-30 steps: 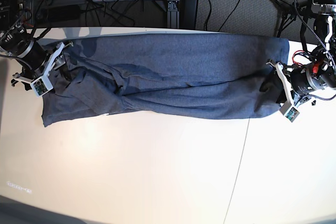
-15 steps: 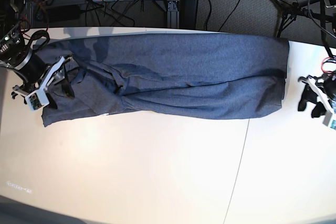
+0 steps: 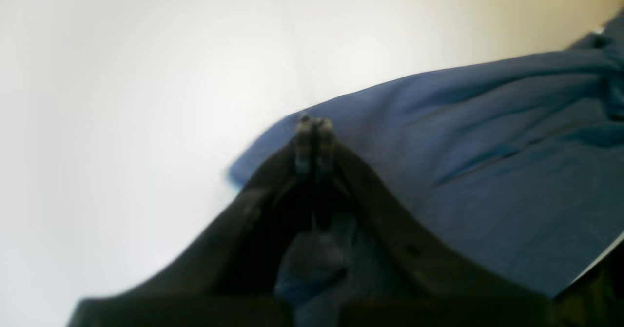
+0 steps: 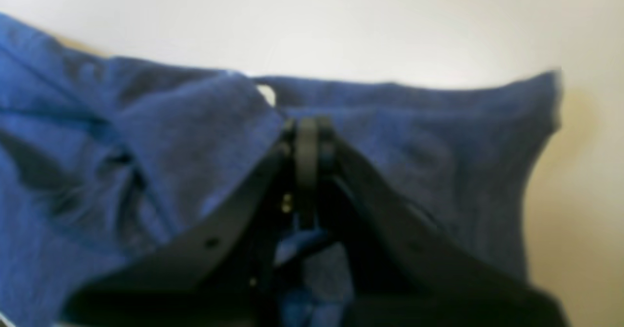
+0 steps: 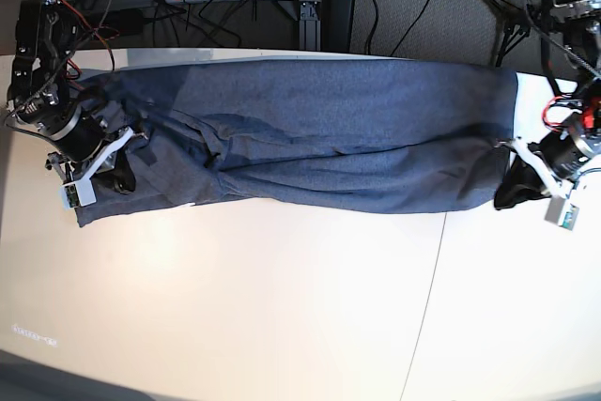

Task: Fold the T-shirt properly
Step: 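Regrasp the strip end with the left gripper while right gripper holds, then stretch the strip taut between both grippers, then open the left gripper, then grasp the strip end again with the left gripper and pull it straight, then lift the strip end with the left gripper and fold it toward the right gripper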

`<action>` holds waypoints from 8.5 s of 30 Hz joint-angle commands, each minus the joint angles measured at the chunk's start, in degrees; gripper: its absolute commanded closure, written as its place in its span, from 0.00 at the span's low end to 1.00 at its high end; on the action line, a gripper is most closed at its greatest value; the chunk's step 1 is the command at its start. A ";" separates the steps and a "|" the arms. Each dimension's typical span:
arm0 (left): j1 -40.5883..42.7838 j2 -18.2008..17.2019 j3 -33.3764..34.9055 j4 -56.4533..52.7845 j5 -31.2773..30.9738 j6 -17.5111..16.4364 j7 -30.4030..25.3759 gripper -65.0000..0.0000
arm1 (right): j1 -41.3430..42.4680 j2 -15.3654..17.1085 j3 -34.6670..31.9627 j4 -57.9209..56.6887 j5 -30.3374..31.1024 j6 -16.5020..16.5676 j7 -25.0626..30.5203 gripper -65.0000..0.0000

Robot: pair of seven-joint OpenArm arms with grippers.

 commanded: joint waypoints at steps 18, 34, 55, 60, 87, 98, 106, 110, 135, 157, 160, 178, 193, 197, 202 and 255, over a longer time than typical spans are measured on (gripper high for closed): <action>-0.83 1.88 5.07 -10.38 9.29 -1.52 -9.38 1.00 | 1.46 1.42 -4.87 -8.02 -4.96 1.31 0.09 1.00; -4.24 0.48 5.07 -18.25 17.81 -1.52 -13.25 1.00 | 1.46 4.39 -4.87 -9.62 -5.20 1.11 0.22 1.00; -9.07 0.79 21.29 -18.25 23.69 -0.31 -16.11 1.00 | 1.46 4.44 -1.97 -9.92 -10.32 0.92 0.20 1.00; -10.27 0.76 21.29 -18.25 25.62 -0.31 -15.85 1.00 | 1.46 4.57 0.48 -11.32 -10.25 0.92 0.22 1.00; -11.89 -1.73 2.27 -16.65 5.99 0.81 -2.84 1.00 | 1.49 6.14 0.52 -14.64 -5.51 0.94 0.26 1.00; -7.85 0.02 2.32 -14.95 -16.76 -1.52 8.50 1.00 | 1.64 6.14 0.52 -14.64 -5.51 0.96 0.24 1.00; -7.63 2.95 7.04 -14.62 -19.78 -1.52 9.79 1.00 | 1.97 6.16 0.55 -14.43 -2.43 0.94 0.44 1.00; -7.61 4.46 9.31 -14.62 -17.31 -1.52 8.55 1.00 | 4.24 6.21 0.55 -14.25 -1.18 0.94 0.33 1.00; -2.08 -4.83 0.17 -14.71 -19.26 -1.52 11.58 0.34 | 6.08 6.16 0.52 -14.25 -0.61 1.07 -1.57 1.00; -8.24 -3.80 4.94 -36.83 -31.95 -1.52 19.32 0.33 | 6.08 6.14 0.52 -14.25 1.07 1.09 -3.34 1.00; -8.24 -3.80 8.35 -36.83 -31.93 -1.52 19.45 0.33 | 6.05 6.14 0.52 -14.25 1.01 1.09 -3.76 1.00; -11.13 0.37 14.47 -36.83 -25.31 -1.52 15.41 0.86 | 6.08 6.16 0.52 -14.25 0.90 1.07 -4.50 1.00; -12.39 -5.90 14.40 -36.81 -14.67 -1.52 8.07 1.00 | 6.36 6.14 0.52 -14.23 7.54 1.09 -4.04 0.78; -13.18 -6.82 14.40 -36.81 -14.64 -1.52 8.04 1.00 | 8.68 6.16 0.55 -13.97 9.88 1.07 -3.89 0.43; -13.18 -7.19 14.38 -36.81 -13.07 -1.52 7.85 1.00 | 11.26 6.19 1.68 -9.81 11.17 1.11 -5.09 0.43; 1.11 -2.25 14.34 24.79 16.48 12.04 11.50 1.00 | 11.15 4.90 2.51 -7.26 7.91 1.09 -6.23 0.43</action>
